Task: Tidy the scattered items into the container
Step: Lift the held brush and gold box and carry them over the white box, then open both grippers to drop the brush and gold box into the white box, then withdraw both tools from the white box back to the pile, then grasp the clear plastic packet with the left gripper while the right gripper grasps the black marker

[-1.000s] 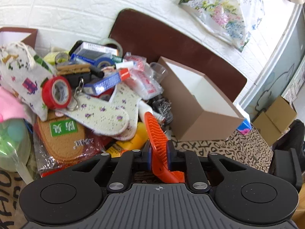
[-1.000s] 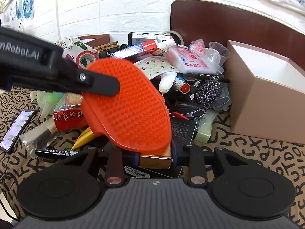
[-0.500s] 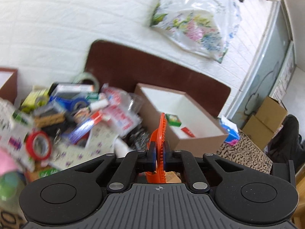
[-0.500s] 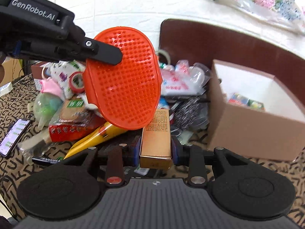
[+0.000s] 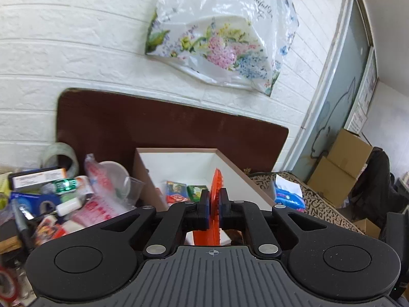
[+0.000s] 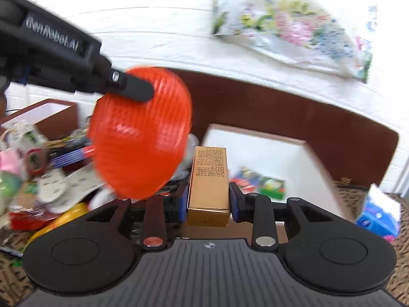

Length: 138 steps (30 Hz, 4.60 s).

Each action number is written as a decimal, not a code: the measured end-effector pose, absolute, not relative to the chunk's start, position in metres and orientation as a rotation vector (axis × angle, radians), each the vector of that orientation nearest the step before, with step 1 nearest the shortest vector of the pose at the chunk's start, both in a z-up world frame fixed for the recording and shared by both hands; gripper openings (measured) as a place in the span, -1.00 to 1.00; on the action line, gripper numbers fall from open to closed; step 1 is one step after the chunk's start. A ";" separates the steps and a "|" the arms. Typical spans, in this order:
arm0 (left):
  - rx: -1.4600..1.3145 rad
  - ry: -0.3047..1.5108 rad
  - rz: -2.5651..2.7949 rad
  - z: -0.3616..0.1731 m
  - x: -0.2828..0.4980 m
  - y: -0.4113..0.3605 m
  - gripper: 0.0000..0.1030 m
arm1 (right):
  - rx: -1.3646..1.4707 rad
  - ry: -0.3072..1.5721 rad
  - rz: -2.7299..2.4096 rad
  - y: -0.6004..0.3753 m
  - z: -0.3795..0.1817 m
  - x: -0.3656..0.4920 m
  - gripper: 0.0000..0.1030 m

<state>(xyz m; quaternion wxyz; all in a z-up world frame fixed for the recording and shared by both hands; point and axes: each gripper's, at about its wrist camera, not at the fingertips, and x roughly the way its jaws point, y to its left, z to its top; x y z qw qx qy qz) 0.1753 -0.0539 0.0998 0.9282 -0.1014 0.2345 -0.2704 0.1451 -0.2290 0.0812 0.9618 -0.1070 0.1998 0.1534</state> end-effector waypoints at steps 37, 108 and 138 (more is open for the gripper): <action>-0.067 0.598 -0.381 0.013 0.335 -0.145 0.85 | -0.339 0.586 0.169 -0.282 0.010 0.314 0.73; -0.263 0.673 -0.178 -0.068 -0.008 0.138 0.88 | -0.133 0.660 0.686 -0.100 -0.036 0.030 0.93; -0.390 0.775 -0.099 -0.091 0.014 0.180 0.18 | -0.362 0.737 0.806 -0.054 -0.060 0.012 -0.10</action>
